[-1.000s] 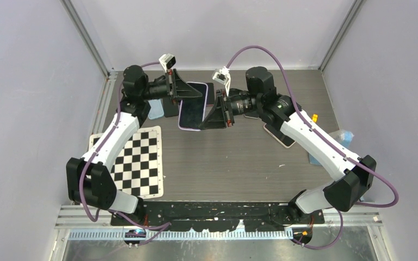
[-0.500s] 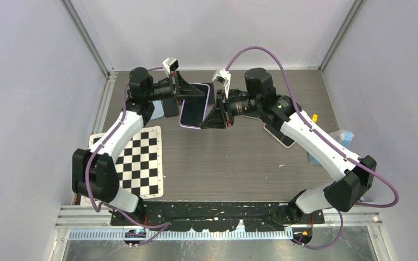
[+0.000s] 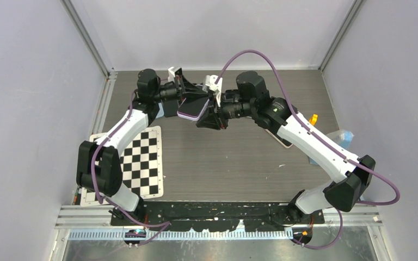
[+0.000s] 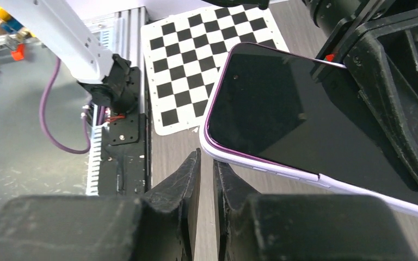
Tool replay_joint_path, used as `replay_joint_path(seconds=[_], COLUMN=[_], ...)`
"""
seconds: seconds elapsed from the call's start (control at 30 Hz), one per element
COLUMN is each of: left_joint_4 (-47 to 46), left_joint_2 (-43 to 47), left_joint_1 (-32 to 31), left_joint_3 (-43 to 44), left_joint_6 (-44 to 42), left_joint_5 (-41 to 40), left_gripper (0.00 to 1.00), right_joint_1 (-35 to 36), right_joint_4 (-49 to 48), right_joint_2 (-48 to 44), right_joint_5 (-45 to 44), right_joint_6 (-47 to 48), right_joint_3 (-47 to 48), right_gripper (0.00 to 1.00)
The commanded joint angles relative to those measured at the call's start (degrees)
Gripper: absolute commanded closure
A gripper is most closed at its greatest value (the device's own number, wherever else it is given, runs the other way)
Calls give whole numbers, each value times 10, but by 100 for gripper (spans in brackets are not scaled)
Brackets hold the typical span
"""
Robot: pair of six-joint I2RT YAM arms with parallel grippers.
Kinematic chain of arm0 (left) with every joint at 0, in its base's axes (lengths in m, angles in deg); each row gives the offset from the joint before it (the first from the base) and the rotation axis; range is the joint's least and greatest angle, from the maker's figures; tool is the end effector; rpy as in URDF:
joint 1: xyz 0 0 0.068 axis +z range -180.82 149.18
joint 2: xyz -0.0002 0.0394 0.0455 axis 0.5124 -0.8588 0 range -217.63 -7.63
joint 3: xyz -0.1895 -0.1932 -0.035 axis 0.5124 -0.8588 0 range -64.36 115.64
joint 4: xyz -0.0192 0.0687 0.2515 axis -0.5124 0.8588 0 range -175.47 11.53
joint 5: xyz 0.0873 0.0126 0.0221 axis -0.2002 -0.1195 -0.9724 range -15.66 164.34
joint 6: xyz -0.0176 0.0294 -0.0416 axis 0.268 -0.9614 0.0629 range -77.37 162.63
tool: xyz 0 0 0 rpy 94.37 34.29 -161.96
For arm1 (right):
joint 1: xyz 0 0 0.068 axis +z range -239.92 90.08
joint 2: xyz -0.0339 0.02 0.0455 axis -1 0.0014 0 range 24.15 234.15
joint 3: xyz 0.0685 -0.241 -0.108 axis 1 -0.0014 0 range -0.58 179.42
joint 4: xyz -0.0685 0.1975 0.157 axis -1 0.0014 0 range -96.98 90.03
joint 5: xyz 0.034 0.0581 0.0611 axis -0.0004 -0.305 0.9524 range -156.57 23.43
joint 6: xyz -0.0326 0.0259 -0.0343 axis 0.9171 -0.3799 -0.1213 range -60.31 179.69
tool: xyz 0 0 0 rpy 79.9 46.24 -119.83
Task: Take the phone out of the phone case
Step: Remove the phone case from the phone.
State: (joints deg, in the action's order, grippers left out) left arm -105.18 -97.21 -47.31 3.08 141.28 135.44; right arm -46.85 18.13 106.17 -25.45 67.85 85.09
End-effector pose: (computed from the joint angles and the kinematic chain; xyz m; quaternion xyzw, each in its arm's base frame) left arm 0.3352 -0.1317 0.3369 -0.1435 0.6997 -0.6998 0.0099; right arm 0.2162 0.2341 0.4135 -0.5128 0.6122 0.4350 0.4159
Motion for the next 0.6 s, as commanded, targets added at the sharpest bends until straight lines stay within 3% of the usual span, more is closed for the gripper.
replay_joint_path(seconds=[0.0, 0.07, 0.2, 0.33, 0.4, 0.57], left_joint_4=[-19, -10, -19, -52, -72, -88], left_joint_2=[10, 16, 31, 37, 37, 44], left_joint_1=[-2, 13, 54, 74, 77, 83], left_joint_3=[8, 11, 13, 16, 17, 16], left_joint_6=[17, 4, -2, 6, 14, 27], left_joint_5=[-52, -57, -65, -70, -74, -89], left_gripper=[100, 100, 100, 100, 100, 100], right_joint_1=[13, 13, 8, -11, -19, -28], right_joint_4=[-57, -62, -82, -122, -162, -335], right_joint_2=[-2, -10, -29, -35, -35, -39], right_joint_5=[-45, -58, -81, -43, -25, -57], right_joint_6=[37, 28, -22, -151, -215, -369], right_joint_3=[19, 10, -19, -39, -56, -115], right_gripper=[80, 79, 68, 43, 33, 27])
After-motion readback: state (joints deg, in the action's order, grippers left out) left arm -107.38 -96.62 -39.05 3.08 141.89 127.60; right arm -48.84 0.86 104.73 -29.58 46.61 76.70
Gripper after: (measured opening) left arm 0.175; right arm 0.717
